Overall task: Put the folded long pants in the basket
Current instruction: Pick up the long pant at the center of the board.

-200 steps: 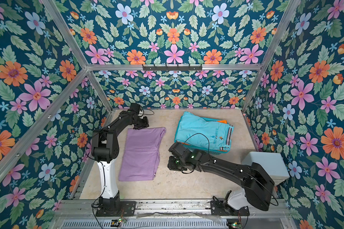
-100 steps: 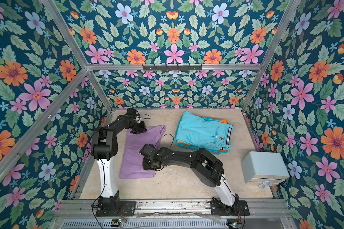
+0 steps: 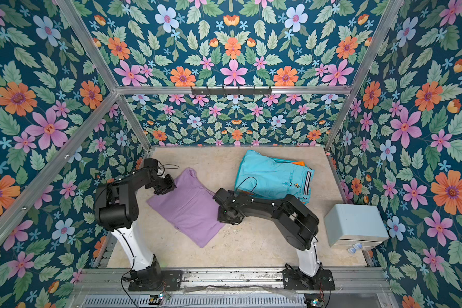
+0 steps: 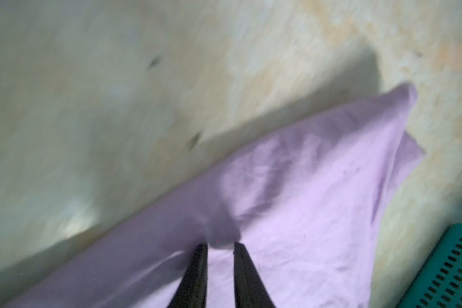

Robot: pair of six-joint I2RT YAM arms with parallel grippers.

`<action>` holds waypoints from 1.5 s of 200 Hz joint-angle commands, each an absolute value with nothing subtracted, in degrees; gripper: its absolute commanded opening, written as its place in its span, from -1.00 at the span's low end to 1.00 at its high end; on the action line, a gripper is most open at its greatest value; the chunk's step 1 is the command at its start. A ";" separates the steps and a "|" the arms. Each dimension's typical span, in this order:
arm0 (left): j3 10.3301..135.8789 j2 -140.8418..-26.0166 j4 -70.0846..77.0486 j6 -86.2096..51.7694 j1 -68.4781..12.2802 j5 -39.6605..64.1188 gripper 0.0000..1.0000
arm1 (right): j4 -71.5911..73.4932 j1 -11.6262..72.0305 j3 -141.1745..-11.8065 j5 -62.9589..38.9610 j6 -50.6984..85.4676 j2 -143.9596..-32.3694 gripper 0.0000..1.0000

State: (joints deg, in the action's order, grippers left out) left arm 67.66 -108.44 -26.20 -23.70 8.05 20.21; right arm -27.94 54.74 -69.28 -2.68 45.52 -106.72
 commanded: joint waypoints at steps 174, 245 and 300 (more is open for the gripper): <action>54.28 -97.48 -33.67 -20.40 8.35 13.19 -0.37 | -5.09 55.25 -59.71 -12.77 62.21 -111.51 0.17; 55.02 -95.32 -33.83 -19.98 8.42 10.98 -0.32 | -5.58 55.38 -63.02 -14.99 59.85 -114.45 -1.00; 57.66 -87.84 -34.02 -16.54 8.24 4.91 0.26 | -20.78 55.16 -58.84 -8.06 53.74 -102.93 -1.00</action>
State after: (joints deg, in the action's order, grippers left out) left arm 57.78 -89.62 -33.32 -19.22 8.36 8.78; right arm -9.17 55.24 -62.57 -12.38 56.84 -107.13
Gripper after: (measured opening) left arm 0.615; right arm 0.135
